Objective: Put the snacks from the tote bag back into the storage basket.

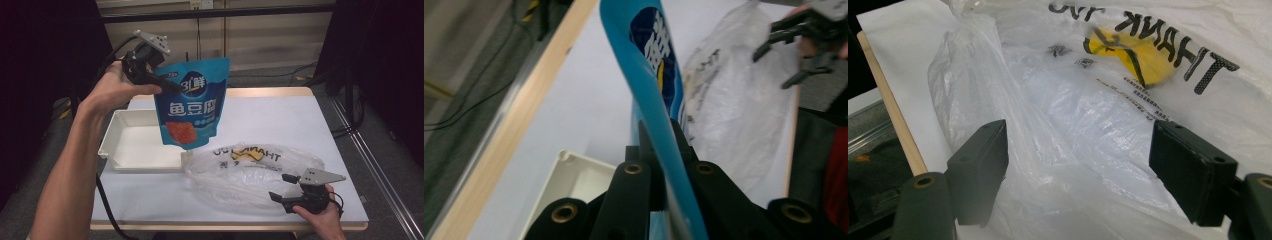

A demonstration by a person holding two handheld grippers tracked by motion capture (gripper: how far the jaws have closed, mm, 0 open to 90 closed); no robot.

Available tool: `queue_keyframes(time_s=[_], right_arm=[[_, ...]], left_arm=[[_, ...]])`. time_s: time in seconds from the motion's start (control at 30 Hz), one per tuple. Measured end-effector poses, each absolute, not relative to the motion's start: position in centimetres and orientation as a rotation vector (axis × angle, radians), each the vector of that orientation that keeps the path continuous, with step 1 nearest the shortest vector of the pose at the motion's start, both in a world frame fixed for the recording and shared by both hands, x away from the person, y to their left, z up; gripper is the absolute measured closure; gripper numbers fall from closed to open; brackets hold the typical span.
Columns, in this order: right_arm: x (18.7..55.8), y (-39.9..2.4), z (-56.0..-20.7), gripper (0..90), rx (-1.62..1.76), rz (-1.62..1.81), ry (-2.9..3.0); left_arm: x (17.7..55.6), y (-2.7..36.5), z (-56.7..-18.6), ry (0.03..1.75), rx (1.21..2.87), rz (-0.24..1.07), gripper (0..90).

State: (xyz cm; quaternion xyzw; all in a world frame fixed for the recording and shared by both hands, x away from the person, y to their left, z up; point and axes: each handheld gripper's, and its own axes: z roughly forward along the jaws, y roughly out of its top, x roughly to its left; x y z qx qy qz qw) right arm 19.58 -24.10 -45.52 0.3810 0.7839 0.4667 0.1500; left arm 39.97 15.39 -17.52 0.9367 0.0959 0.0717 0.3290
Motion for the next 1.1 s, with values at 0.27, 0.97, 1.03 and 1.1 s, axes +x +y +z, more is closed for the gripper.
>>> queue_keyframes(time_s=[0.27, 0.97, 1.03, 1.1], right_arm=[[19.7, -24.1, -45.6, 23.2, 1.099, 1.343, 2.252], [19.8, -24.1, -45.7, 23.2, 1.094, 1.346, 2.266], [19.9, -24.1, -45.7, 23.1, 1.093, 1.346, 2.266], [19.8, -24.0, -45.7, 22.8, 1.092, 1.348, 2.265]], left_arm=[[40.9, 17.8, -18.0, 0.314, 2.454, 0.188, 90.0], [43.6, 22.0, -20.5, 0.441, 2.468, 0.242, 90.0], [44.1, 21.8, -20.8, 0.44, 2.488, 0.246, 90.0], [44.6, 21.5, -21.0, 0.427, 2.518, 0.262, 90.0]])
